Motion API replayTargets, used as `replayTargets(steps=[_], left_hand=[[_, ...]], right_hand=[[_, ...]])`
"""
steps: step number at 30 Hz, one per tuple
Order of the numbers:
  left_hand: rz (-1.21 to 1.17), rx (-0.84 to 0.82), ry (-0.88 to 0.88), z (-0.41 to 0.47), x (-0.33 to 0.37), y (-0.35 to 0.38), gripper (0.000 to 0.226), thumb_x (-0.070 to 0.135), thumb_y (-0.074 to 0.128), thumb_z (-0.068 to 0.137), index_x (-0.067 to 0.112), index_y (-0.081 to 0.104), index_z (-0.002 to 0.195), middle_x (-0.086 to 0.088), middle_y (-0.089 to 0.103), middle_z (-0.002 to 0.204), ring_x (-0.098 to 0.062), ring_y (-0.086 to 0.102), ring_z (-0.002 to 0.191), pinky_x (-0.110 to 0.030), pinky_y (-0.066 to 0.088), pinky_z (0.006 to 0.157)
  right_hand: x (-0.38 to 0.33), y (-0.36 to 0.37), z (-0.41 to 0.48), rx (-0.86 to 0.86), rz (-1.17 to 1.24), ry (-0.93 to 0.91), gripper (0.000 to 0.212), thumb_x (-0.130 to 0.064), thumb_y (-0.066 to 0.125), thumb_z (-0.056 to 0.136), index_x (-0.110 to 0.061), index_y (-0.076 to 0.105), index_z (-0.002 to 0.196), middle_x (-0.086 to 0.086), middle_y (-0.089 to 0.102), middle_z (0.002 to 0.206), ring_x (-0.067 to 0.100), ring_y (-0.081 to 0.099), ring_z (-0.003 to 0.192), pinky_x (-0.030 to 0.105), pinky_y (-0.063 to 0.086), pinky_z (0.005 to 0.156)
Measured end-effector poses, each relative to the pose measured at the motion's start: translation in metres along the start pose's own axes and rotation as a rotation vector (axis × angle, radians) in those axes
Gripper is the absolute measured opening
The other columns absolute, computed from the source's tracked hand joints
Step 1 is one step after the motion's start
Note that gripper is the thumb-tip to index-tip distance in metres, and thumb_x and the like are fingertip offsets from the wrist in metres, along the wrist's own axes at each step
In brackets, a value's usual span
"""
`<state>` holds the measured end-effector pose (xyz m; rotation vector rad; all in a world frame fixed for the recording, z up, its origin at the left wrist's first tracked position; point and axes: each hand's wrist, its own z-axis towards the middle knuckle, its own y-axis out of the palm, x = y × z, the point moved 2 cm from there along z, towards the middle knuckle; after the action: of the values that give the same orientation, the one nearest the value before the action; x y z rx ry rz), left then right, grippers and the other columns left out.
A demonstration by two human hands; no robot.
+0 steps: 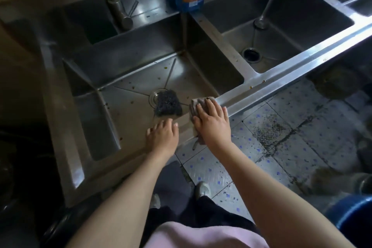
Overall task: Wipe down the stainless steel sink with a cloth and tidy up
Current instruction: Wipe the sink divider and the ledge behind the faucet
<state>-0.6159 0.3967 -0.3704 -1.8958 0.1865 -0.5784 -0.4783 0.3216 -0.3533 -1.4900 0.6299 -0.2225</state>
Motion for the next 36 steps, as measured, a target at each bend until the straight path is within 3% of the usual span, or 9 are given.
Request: replayTargets(steps=[8, 15, 22, 28, 36], left_hand=[[0.053, -0.004, -0.008, 0.0, 0.001, -0.002, 0.047, 0.045, 0.02, 0.095, 0.021, 0.047, 0.125, -0.004, 0.053, 0.128, -0.025, 0.046, 0.119, -0.041, 0.03, 0.097], [0.078, 0.003, -0.002, -0.002, 0.004, -0.004, 0.043, 0.044, 0.023, 0.094, 0.019, 0.05, 0.117, -0.006, 0.057, 0.121, -0.027, 0.048, 0.112, -0.04, 0.033, 0.092], [0.073, 0.004, 0.0, -0.001, 0.002, -0.004, 0.046, 0.047, 0.019, 0.093, 0.022, 0.05, 0.115, -0.004, 0.058, 0.118, -0.025, 0.051, 0.109, -0.04, 0.034, 0.091], [0.072, 0.025, -0.005, -0.001, 0.003, -0.004, 0.044, 0.047, 0.023, 0.093, 0.021, 0.052, 0.113, -0.005, 0.06, 0.115, -0.026, 0.052, 0.107, -0.04, 0.034, 0.089], [0.062, 0.026, -0.005, -0.003, 0.004, -0.005, 0.041, 0.045, 0.026, 0.094, 0.019, 0.052, 0.114, -0.006, 0.059, 0.117, -0.027, 0.051, 0.109, -0.039, 0.033, 0.09]], right_hand=[[0.053, -0.015, 0.027, 0.019, 0.022, 0.09, 0.049, -0.046, 0.03, 0.097, -0.028, 0.036, 0.142, 0.005, 0.024, 0.153, 0.023, 0.006, 0.144, 0.044, -0.001, 0.117], [0.036, -0.014, 0.019, -0.001, 0.049, 0.162, 0.049, -0.041, 0.03, 0.097, -0.025, 0.035, 0.142, 0.009, 0.019, 0.155, 0.024, -0.001, 0.145, 0.045, -0.004, 0.116], [0.004, -0.006, -0.005, -0.014, 0.046, 0.097, 0.05, -0.044, 0.029, 0.097, -0.025, 0.034, 0.143, 0.008, 0.021, 0.155, 0.025, 0.0, 0.145, 0.043, -0.004, 0.116], [0.009, -0.006, 0.002, -0.027, 0.02, 0.1, 0.052, -0.048, 0.028, 0.096, -0.027, 0.033, 0.144, 0.006, 0.02, 0.155, 0.022, 0.0, 0.145, 0.041, -0.01, 0.114], [0.039, -0.018, 0.046, -0.059, -0.054, 0.198, 0.051, -0.045, 0.031, 0.095, -0.03, 0.031, 0.143, 0.003, 0.02, 0.154, 0.02, 0.001, 0.144, 0.047, -0.004, 0.115]])
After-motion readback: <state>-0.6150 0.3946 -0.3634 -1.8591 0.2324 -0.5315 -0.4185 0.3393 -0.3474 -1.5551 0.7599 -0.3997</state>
